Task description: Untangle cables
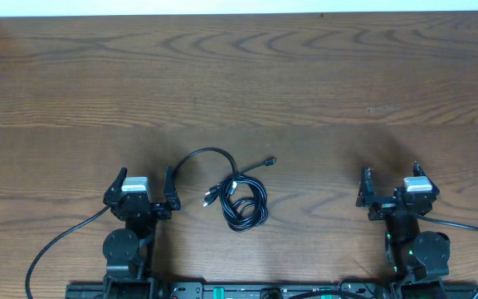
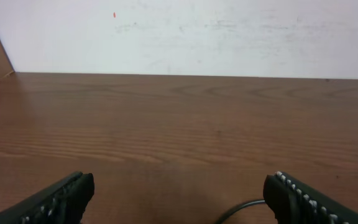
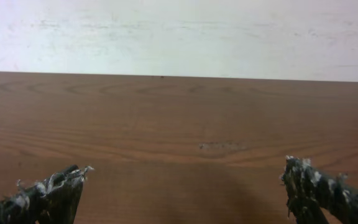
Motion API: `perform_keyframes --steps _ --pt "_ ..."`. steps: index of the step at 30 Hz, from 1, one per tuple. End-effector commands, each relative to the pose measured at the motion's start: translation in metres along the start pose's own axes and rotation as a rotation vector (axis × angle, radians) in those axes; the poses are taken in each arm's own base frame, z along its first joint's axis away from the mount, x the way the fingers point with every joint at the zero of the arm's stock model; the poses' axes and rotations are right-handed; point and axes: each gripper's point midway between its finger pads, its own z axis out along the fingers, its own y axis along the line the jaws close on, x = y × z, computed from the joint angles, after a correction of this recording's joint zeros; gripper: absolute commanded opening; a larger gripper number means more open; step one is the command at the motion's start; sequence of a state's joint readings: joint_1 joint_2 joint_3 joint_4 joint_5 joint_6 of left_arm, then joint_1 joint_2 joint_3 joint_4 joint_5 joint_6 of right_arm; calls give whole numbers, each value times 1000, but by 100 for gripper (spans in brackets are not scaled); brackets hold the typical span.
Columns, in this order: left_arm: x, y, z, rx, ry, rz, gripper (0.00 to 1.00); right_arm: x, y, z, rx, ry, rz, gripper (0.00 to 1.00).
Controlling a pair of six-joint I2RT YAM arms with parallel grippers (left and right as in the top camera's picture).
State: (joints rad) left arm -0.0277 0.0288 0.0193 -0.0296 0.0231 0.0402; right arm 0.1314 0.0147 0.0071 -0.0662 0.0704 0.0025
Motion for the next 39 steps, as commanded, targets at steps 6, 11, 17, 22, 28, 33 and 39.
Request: perform_keyframes --steps 6,11,17,22,28,33,39 --pt "23 3 1 -12 97 -14 91 0 2 0 -11 -3 -15 99" --pt "18 2 0 -14 133 -12 91 0 2 0 -11 -3 -15 99" --pt "16 2 4 -16 203 -10 91 0 2 0 -11 -3 -15 99" --pt "18 2 11 -19 292 -8 91 0 2 0 -11 -3 -15 99" --pt "24 -6 24 24 405 -13 91 0 2 0 -11 -3 -15 99" --pt "34 -9 35 35 494 -15 91 0 2 0 -11 -3 -15 99" --pt "46 -11 45 45 598 -19 91 0 2 0 -11 -3 -15 99"
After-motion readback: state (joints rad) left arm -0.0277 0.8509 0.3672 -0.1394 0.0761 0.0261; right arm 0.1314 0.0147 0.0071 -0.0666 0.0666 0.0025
